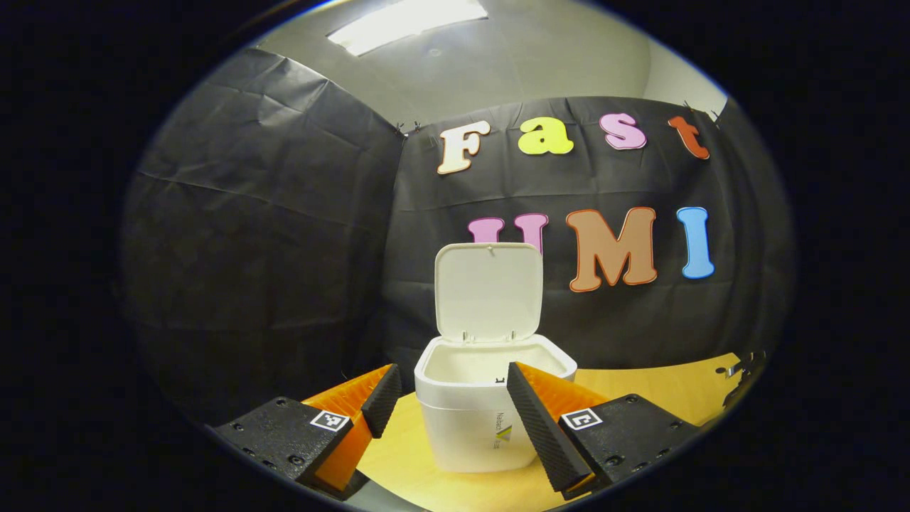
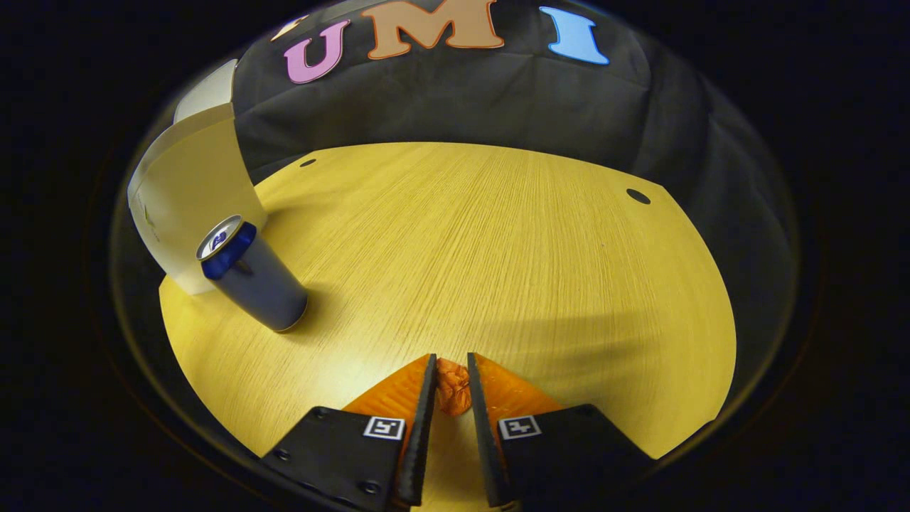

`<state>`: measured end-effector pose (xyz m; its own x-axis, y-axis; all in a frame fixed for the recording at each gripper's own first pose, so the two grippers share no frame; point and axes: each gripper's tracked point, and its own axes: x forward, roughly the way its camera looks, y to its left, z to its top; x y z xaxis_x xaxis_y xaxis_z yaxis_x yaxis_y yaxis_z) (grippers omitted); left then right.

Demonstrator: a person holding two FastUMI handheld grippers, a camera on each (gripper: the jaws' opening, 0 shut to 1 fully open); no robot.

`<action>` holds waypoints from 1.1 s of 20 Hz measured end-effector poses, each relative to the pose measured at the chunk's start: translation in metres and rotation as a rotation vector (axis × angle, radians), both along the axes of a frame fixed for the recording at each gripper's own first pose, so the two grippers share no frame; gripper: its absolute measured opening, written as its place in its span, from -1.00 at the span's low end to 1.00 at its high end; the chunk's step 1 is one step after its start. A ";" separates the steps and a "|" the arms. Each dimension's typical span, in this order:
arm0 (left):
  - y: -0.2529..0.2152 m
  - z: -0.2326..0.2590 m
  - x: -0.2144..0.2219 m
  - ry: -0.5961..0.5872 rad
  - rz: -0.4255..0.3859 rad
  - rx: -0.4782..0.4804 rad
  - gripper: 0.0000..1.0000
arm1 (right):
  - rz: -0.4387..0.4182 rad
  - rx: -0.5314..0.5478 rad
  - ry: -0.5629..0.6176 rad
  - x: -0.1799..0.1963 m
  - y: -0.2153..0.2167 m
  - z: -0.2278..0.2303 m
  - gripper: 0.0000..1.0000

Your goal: Press the lid of the desktop garbage bin to open it, pick up the crumpled paper on the desktop and throw it into the bin, then pick up the pop can on the desktop and drop it into the bin, and finally close the garbage bin lid.

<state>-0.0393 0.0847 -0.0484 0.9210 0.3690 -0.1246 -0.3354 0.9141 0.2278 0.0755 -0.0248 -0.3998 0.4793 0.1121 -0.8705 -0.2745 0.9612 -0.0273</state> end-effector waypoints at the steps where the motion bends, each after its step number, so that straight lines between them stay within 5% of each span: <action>1: 0.000 -0.002 0.000 0.006 0.000 0.006 0.84 | 0.004 -0.003 -0.003 0.001 0.000 0.000 -0.31; 3: 0.000 -0.002 0.001 0.015 -0.006 0.013 0.84 | 0.006 -0.011 -0.017 0.002 -0.001 0.003 -0.50; 8: -0.001 -0.002 0.000 0.012 -0.021 0.014 0.84 | 0.023 -0.017 -0.077 0.010 0.003 0.025 -0.51; 13: 0.004 -0.001 -0.004 0.007 -0.019 -0.007 0.84 | 0.126 0.030 -0.223 0.031 0.035 0.121 -0.51; 22: 0.043 0.013 -0.041 -0.020 0.078 -0.005 0.83 | 0.547 0.257 -0.523 0.063 0.243 0.297 -0.52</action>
